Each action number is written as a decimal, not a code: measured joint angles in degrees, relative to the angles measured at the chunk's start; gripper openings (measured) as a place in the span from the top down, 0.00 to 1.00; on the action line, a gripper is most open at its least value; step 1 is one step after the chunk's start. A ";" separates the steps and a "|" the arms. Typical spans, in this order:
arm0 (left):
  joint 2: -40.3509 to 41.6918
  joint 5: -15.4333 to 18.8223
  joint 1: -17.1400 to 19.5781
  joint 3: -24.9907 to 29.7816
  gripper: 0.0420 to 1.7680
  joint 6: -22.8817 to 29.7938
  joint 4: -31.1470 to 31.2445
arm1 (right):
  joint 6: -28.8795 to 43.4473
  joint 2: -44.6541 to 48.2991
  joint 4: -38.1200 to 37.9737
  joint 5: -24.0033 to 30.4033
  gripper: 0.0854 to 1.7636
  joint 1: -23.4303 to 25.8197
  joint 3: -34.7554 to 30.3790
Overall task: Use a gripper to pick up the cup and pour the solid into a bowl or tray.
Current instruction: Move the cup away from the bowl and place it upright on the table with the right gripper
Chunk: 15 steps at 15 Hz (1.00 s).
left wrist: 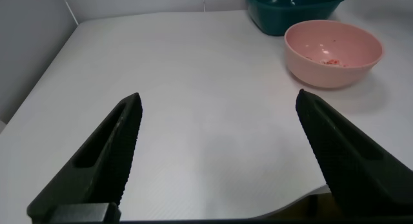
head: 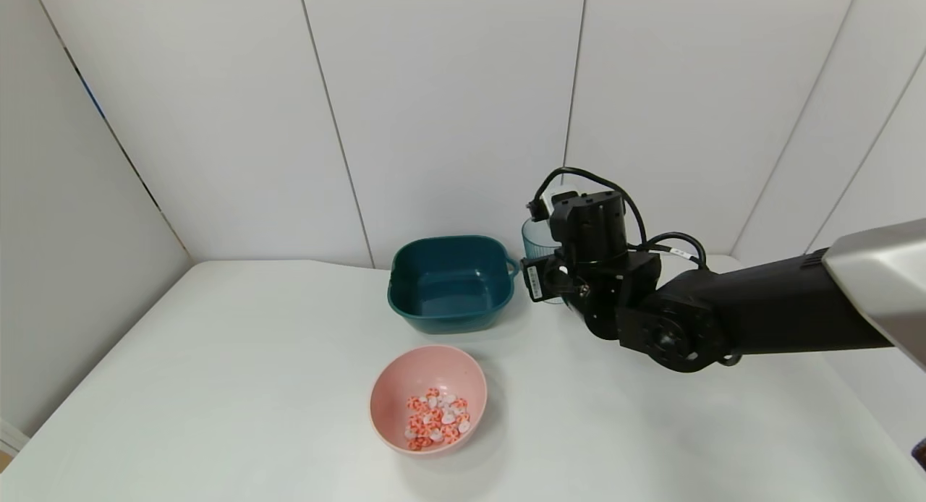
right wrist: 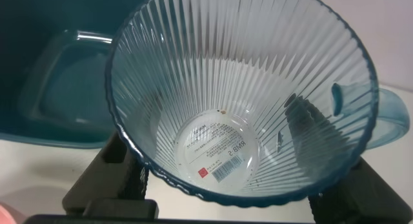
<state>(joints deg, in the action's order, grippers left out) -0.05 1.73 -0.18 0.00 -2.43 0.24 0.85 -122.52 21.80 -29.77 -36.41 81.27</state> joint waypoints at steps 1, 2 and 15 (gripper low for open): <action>0.00 0.00 0.02 0.00 0.03 -0.02 0.02 | 1.62 0.49 0.52 0.09 0.25 0.43 -0.85; 0.00 0.00 0.02 0.00 0.03 0.00 0.00 | 2.76 0.72 0.69 0.09 0.25 0.78 -1.67; 0.00 0.02 0.00 0.00 0.03 0.00 0.02 | 5.27 -4.39 14.34 -0.63 0.25 1.85 -6.75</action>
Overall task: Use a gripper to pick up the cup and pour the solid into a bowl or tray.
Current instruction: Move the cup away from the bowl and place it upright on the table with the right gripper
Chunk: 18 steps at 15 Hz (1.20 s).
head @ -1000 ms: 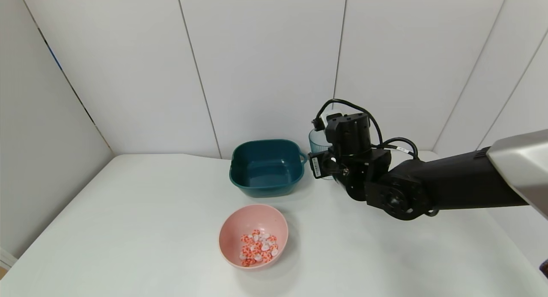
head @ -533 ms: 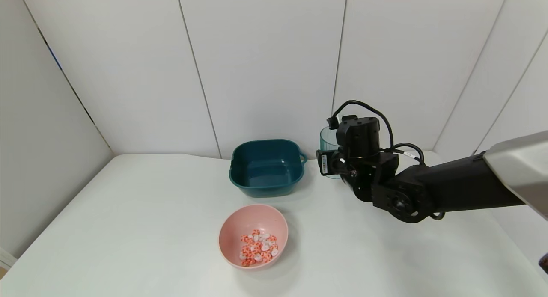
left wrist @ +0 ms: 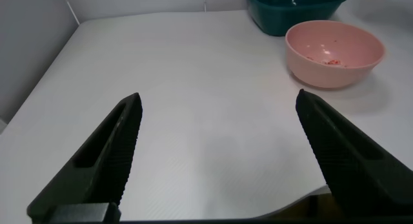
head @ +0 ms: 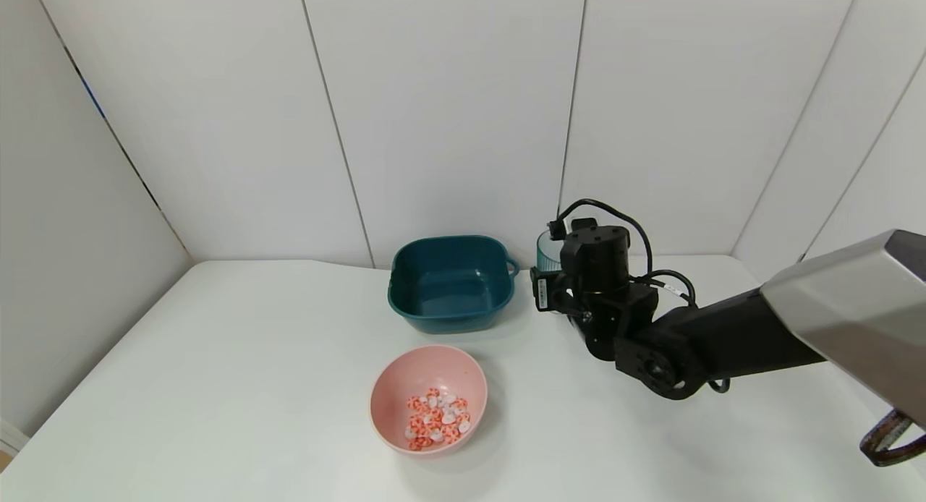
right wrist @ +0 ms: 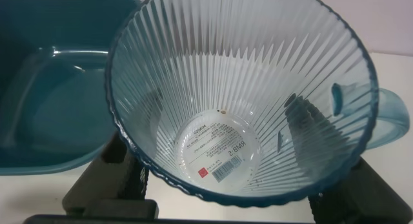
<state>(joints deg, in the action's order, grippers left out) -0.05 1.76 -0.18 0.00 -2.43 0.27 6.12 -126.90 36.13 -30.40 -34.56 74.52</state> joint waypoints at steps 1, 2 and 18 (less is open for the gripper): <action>0.00 0.00 0.00 0.00 0.03 0.00 0.00 | 0.00 -0.52 0.39 -0.13 0.25 0.11 -0.44; 0.00 0.00 0.00 0.00 0.03 -0.02 -0.02 | 0.05 -1.07 0.80 -0.51 0.25 0.20 -0.71; 0.00 0.00 0.00 0.00 0.03 0.00 0.00 | 2.00 -8.11 6.69 -0.71 0.25 0.39 -2.15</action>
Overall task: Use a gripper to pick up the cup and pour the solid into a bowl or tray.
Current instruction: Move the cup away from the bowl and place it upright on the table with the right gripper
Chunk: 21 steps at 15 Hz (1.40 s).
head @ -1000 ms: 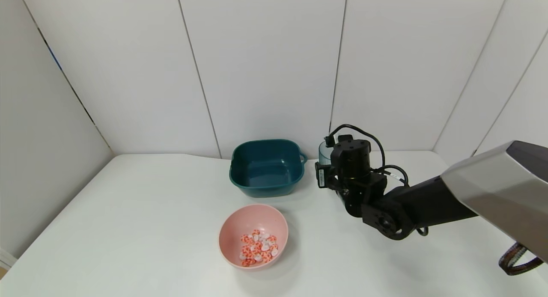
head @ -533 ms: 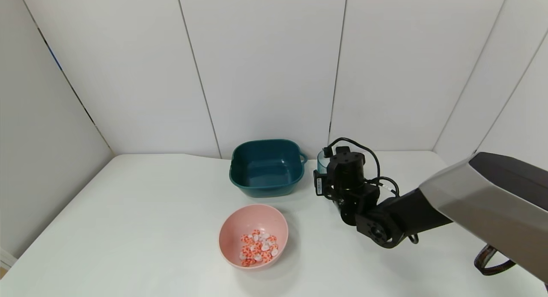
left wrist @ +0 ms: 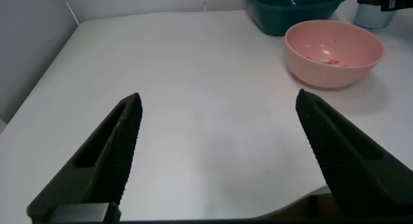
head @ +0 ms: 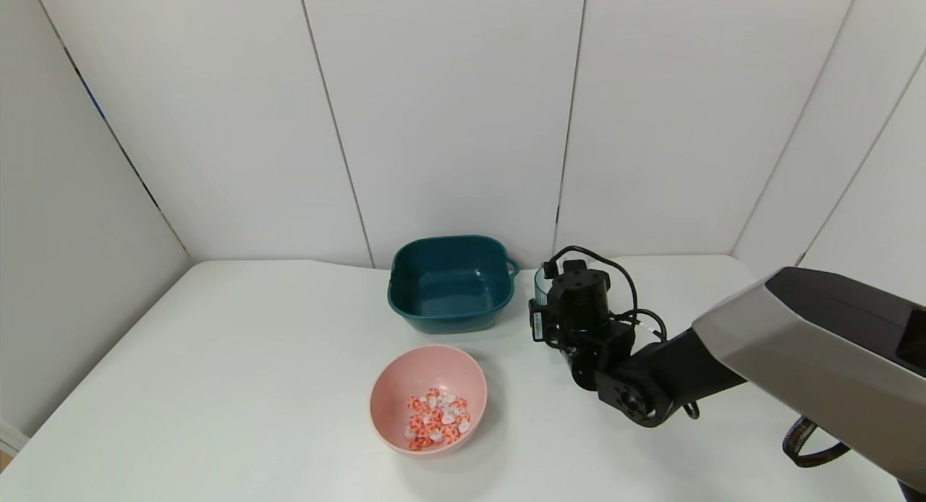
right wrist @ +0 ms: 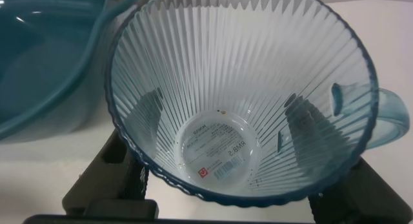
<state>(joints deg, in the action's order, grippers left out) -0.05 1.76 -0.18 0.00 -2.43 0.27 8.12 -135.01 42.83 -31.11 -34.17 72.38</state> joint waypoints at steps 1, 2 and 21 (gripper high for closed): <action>0.00 -0.02 0.00 0.00 0.03 -0.02 0.00 | 0.01 -0.20 0.00 0.00 0.25 0.02 -0.05; 0.00 0.00 0.00 0.00 0.03 -0.02 0.00 | 0.01 -0.38 0.00 0.05 0.25 0.09 -0.02; 0.00 0.00 0.00 0.00 0.03 -0.02 0.00 | 0.54 0.48 -0.74 0.85 0.05 0.60 -1.32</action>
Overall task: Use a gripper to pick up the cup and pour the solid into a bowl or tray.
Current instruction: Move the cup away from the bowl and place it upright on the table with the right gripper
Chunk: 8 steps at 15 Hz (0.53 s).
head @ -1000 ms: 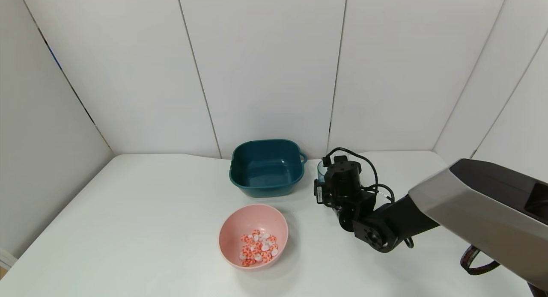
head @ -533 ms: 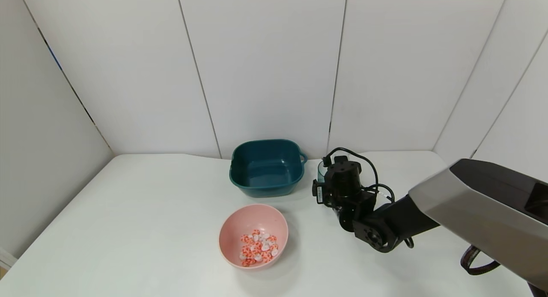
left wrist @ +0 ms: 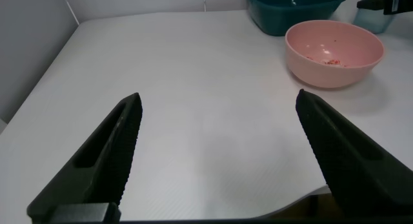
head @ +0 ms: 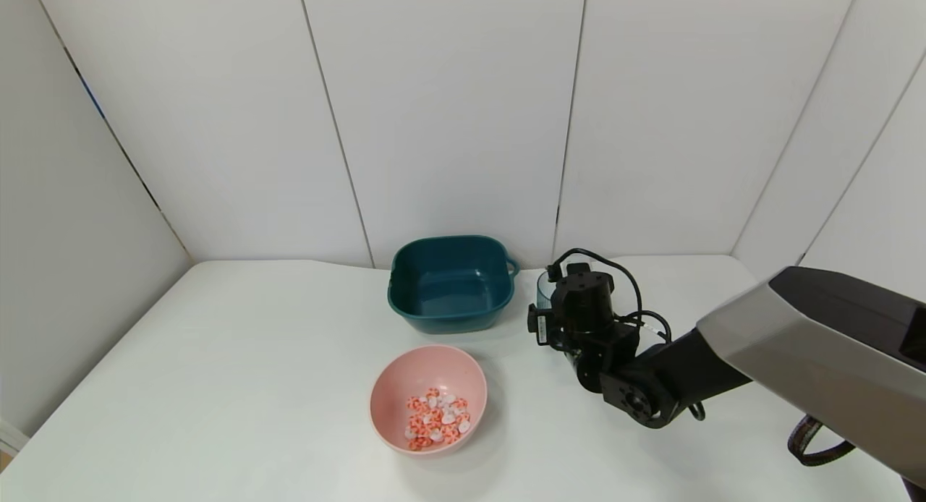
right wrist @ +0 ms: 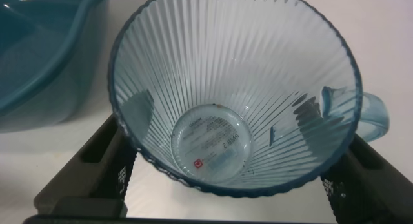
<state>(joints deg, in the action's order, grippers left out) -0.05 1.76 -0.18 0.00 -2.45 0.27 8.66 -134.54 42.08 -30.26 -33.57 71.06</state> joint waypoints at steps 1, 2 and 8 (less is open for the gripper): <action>0.00 0.00 0.00 0.00 0.03 0.00 -0.02 | 0.00 0.16 -0.07 -0.02 0.05 -0.07 -0.22; 0.00 -0.02 0.00 0.00 0.03 0.02 0.00 | 0.00 0.39 -0.57 -0.04 0.05 -0.16 -0.61; 0.00 -0.02 0.00 0.00 0.03 0.02 0.00 | 0.05 2.97 -1.54 0.02 0.04 -1.23 -4.30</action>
<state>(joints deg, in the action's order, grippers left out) -0.05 1.73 -0.18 0.00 -2.43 0.27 8.70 -131.56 40.55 -30.23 -34.80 66.76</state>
